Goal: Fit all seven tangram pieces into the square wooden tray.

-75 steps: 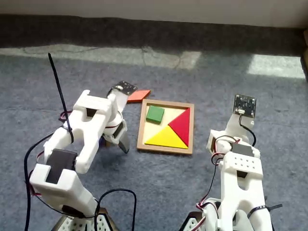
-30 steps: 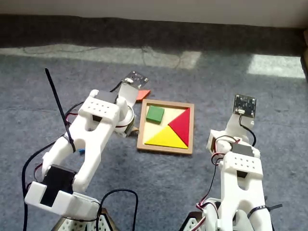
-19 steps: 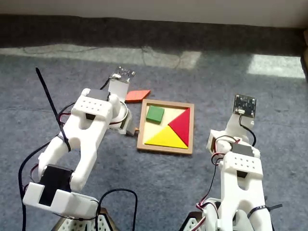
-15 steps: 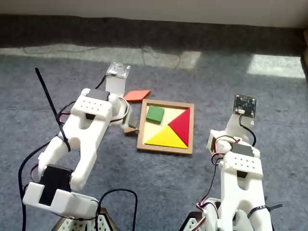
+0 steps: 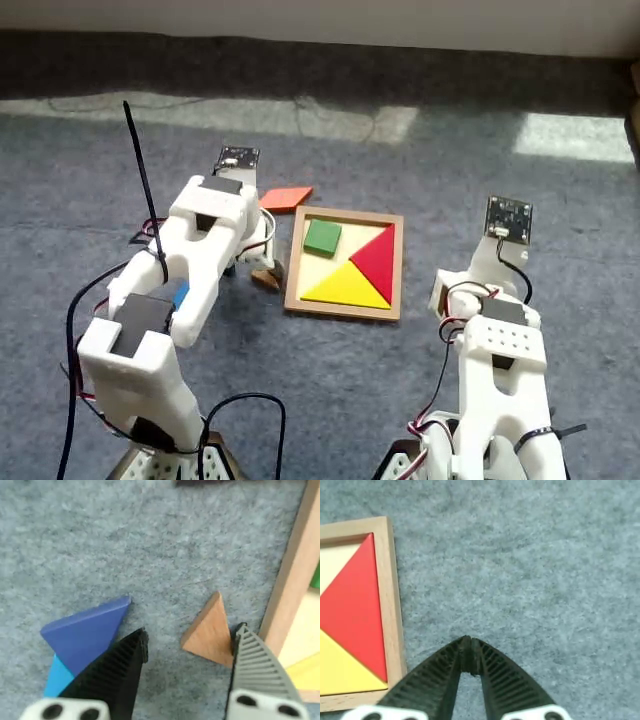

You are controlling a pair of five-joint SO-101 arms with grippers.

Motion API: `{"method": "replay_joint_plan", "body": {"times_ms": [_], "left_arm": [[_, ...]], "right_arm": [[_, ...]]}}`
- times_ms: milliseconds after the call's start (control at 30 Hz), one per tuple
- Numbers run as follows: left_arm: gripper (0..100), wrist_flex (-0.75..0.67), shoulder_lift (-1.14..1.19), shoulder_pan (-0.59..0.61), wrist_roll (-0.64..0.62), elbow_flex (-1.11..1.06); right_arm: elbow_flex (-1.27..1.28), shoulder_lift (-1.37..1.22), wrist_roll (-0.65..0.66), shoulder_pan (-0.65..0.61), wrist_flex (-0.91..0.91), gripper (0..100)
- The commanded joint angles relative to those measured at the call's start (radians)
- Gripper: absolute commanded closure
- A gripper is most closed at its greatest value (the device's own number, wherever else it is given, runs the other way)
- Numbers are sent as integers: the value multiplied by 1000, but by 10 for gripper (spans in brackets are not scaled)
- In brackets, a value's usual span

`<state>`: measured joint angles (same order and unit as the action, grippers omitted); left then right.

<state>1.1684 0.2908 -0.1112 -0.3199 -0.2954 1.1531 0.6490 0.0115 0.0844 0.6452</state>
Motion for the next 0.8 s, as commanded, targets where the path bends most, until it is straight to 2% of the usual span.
{"method": "replay_joint_plan", "body": {"times_ms": [0,300,500,767], "left_arm": [[723,57,-2,7,2,31],[726,57,8,-58,-3,39],[817,5,8,-71,2,39],[827,8,8,-102,57,31]], "right_arm": [[-1,33,-2,10,-15,989],[-2,33,-2,10,-15,989],[-2,33,-2,12,-15,989],[-2,33,-2,12,-15,989]]}}
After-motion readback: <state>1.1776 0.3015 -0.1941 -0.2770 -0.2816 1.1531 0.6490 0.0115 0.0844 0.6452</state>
